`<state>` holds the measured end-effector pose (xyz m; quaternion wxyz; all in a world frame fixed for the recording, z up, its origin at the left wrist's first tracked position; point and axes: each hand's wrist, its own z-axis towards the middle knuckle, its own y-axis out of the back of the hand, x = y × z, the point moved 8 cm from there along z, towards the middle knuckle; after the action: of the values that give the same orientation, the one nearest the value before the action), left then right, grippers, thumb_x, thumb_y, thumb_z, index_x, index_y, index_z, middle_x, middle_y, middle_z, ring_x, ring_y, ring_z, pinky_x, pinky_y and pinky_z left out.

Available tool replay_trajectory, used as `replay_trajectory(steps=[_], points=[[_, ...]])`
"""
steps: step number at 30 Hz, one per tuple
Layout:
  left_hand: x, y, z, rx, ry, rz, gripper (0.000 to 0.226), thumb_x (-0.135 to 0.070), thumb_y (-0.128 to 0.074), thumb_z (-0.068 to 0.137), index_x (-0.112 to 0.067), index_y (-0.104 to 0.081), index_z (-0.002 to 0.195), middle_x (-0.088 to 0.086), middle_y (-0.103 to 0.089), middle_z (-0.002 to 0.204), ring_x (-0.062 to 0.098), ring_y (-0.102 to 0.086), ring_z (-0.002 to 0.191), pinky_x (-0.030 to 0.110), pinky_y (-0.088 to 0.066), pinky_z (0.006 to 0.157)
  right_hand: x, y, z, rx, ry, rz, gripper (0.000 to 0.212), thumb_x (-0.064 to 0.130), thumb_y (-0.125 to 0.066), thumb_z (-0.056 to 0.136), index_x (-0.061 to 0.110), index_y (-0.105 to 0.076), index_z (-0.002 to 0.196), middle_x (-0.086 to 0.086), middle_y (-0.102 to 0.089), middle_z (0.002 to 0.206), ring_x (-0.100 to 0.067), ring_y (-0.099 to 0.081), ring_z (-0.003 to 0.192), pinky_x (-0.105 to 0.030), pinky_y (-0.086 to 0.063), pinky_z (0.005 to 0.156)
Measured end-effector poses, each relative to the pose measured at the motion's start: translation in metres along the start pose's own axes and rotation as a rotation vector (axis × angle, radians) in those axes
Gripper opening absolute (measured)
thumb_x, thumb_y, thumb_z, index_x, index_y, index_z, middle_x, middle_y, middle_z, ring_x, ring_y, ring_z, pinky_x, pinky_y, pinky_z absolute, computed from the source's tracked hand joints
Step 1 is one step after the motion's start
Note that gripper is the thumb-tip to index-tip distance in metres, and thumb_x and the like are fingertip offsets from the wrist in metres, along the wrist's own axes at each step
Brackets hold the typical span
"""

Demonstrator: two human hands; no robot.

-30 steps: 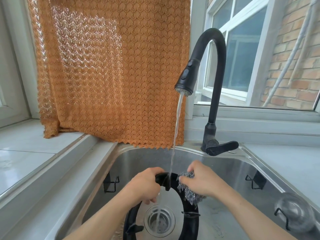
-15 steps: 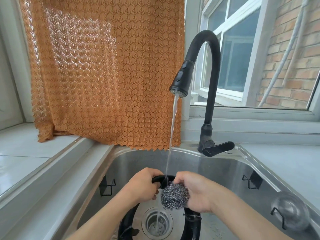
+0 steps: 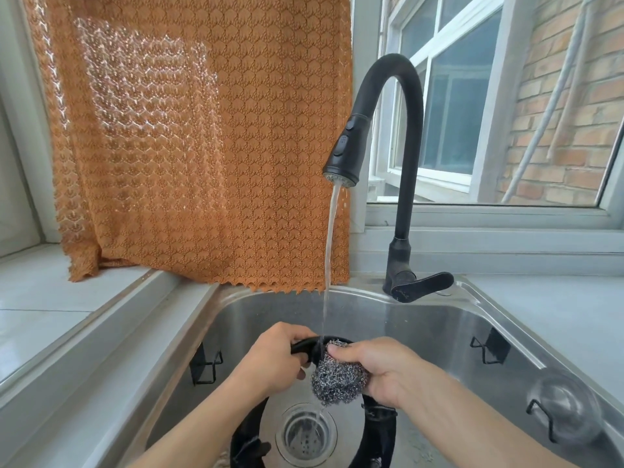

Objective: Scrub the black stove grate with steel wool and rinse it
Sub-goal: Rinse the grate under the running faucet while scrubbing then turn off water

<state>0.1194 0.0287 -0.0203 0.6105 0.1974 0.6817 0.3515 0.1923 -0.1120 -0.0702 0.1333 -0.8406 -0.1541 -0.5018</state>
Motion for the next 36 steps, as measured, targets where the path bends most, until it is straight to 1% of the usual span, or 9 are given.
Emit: replay_trajectory(steps=[7,13,15,23,25,27,30,34,36], points=[[0.010,0.007,0.001,-0.051,0.060,0.057,0.036,0.004,-0.057,0.089,-0.027,-0.075,0.089,0.000,-0.078,0.081,0.011,-0.076,0.075,0.036,-0.063,0.078,0.027,-0.001,-0.016,0.072,0.125,-0.047,0.021,-0.001,-0.075,0.086,-0.002,-0.074,0.107,-0.019,-0.077,0.097,-0.033,-0.075,0.094,-0.045,-0.060,0.082],[0.020,0.009,0.005,-0.071,0.101,0.032,0.040,0.005,-0.059,0.081,-0.031,-0.075,0.074,-0.002,-0.077,0.071,0.020,-0.076,0.077,0.047,-0.062,0.084,0.053,0.025,-0.026,-0.083,0.303,-0.414,0.018,0.016,-0.088,0.075,0.019,-0.082,0.091,0.000,-0.079,0.092,-0.018,-0.073,0.093,-0.032,-0.056,0.085],[0.022,0.010,0.007,-0.077,0.102,0.019,0.039,0.003,-0.062,0.081,-0.033,-0.074,0.071,-0.002,-0.077,0.070,0.022,-0.076,0.077,0.049,-0.063,0.082,0.060,0.033,-0.031,-0.125,0.332,-0.497,0.013,0.017,-0.085,0.078,0.023,-0.081,0.089,0.005,-0.076,0.094,-0.008,-0.066,0.092,-0.022,-0.047,0.071],[0.011,0.000,0.009,-0.038,0.032,-0.068,0.038,0.005,-0.058,0.088,-0.027,-0.076,0.080,0.002,-0.078,0.074,0.022,-0.076,0.080,0.044,-0.061,0.088,0.073,0.048,-0.030,-0.235,0.406,-0.593,0.015,0.025,-0.073,0.072,0.012,-0.067,0.070,-0.005,-0.046,0.079,-0.016,-0.041,0.074,-0.029,-0.044,0.074],[0.008,-0.001,0.009,-0.020,0.002,-0.083,0.038,0.005,-0.059,0.089,-0.027,-0.077,0.079,0.002,-0.078,0.075,0.025,-0.075,0.082,0.047,-0.060,0.090,0.076,0.053,-0.030,-0.250,0.428,-0.583,0.027,0.024,-0.073,0.074,-0.002,-0.067,0.076,-0.018,-0.061,0.084,-0.009,-0.029,0.101,-0.037,-0.053,0.089],[0.003,-0.003,0.009,-0.003,-0.037,-0.096,0.036,0.005,-0.059,0.089,-0.024,-0.076,0.078,0.004,-0.078,0.076,0.028,-0.074,0.085,0.048,-0.059,0.092,0.080,0.054,-0.033,-0.252,0.440,-0.591,0.028,0.024,-0.072,0.076,-0.003,-0.066,0.077,-0.026,-0.066,0.093,-0.015,-0.029,0.114,-0.037,-0.051,0.089],[0.001,-0.006,0.009,0.020,-0.069,-0.104,0.033,0.006,-0.059,0.088,-0.021,-0.075,0.079,0.006,-0.077,0.077,0.031,-0.073,0.087,0.050,-0.058,0.093,0.083,0.046,-0.038,-0.185,0.476,-0.640,0.022,0.024,-0.070,0.077,0.005,-0.061,0.070,-0.008,-0.041,0.076,-0.015,-0.034,0.078,-0.030,-0.032,0.069],[0.001,-0.007,0.010,0.016,-0.073,-0.098,0.032,0.002,-0.060,0.091,-0.023,-0.075,0.080,0.005,-0.078,0.078,0.031,-0.071,0.081,0.051,-0.057,0.091,0.088,0.032,-0.046,-0.144,0.614,-0.696,0.010,0.027,-0.072,0.079,0.023,-0.080,0.084,0.009,-0.070,0.074,-0.007,-0.058,0.065,-0.023,-0.044,0.070],[0.002,-0.007,0.012,0.005,-0.069,-0.093,0.030,-0.003,-0.061,0.094,-0.025,-0.075,0.081,0.004,-0.077,0.078,0.026,-0.070,0.078,0.045,-0.057,0.089,0.091,0.021,-0.052,-0.126,0.719,-0.780,0.016,0.030,-0.074,0.081,0.034,-0.080,0.095,0.018,-0.074,0.091,0.004,-0.066,0.083,-0.018,-0.049,0.078]])
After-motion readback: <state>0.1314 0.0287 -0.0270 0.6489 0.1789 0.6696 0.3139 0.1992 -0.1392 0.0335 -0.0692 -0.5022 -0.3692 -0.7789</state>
